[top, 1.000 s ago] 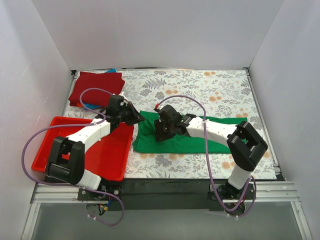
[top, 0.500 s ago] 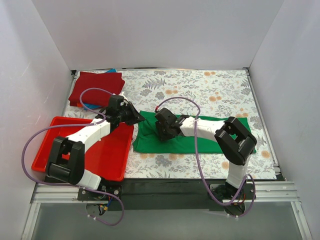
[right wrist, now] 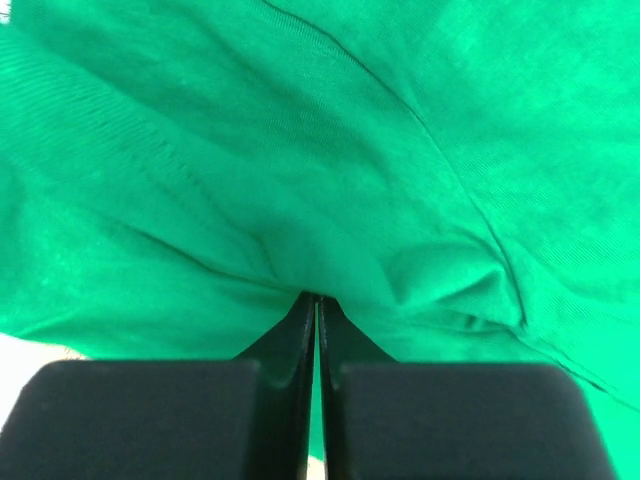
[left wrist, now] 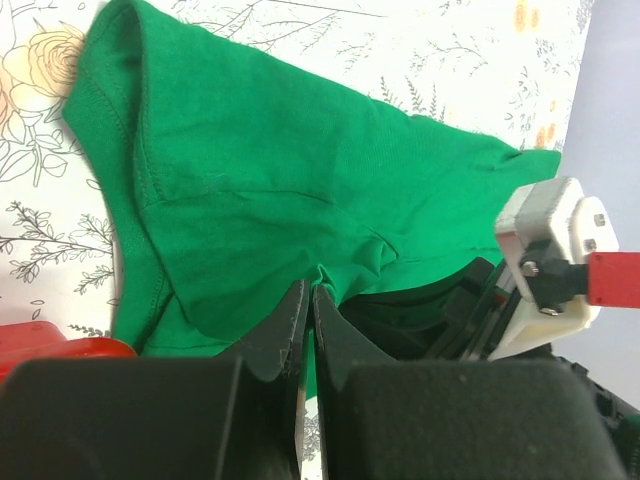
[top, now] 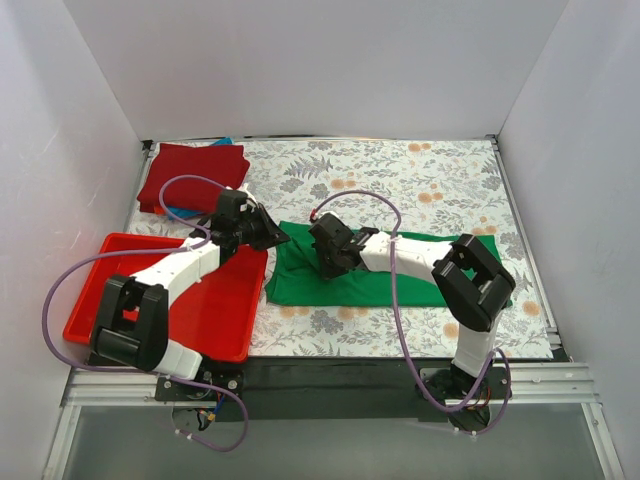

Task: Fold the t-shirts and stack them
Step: Fold the tshirt

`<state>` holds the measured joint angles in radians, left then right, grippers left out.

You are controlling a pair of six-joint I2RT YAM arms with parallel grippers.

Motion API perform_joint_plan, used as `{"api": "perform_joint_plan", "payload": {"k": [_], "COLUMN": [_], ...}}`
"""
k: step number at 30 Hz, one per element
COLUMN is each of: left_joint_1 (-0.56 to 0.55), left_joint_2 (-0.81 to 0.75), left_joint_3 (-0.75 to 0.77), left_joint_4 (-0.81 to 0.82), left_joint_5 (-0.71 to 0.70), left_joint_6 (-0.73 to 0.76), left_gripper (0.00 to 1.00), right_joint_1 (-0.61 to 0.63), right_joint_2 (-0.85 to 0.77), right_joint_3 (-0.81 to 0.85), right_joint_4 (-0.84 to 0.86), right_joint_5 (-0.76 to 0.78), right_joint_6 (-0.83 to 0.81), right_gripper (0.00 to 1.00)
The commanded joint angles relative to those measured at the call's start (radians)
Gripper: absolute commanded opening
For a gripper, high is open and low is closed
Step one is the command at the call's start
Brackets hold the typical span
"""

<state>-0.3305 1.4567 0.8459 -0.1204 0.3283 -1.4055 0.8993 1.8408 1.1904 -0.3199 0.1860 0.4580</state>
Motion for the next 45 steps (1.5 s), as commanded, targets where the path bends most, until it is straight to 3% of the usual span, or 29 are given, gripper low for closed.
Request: {"api": "perform_joint_plan", "payload": {"k": [1, 19, 35, 45], "left_joint_1": [-0.002, -0.071, -0.179, -0.208], "left_joint_2": [-0.058, -0.165, -0.206, -0.188], "left_joint_3": [-0.005, -0.143, -0.185, -0.192], "left_joint_4": [-0.007, -0.036, -0.145, -0.157], "left_joint_5": [0.026, 0.121, 0.002, 0.012], "left_joint_6": [0.036, 0.066, 0.062, 0.071], "left_gripper": [0.0, 0.0, 0.0, 0.03], "right_joint_1": [0.006, 0.006, 0.006, 0.006], "right_joint_2": [-0.069, -0.129, -0.163, -0.155], "right_joint_3": [0.025, 0.034, -0.006, -0.015], "right_joint_4": [-0.036, -0.229, -0.291, -0.312], "right_joint_5": [0.026, 0.05, 0.073, 0.078], "right_joint_6": [-0.009, -0.051, -0.059, -0.055], "right_gripper": [0.01, 0.01, 0.01, 0.01]}}
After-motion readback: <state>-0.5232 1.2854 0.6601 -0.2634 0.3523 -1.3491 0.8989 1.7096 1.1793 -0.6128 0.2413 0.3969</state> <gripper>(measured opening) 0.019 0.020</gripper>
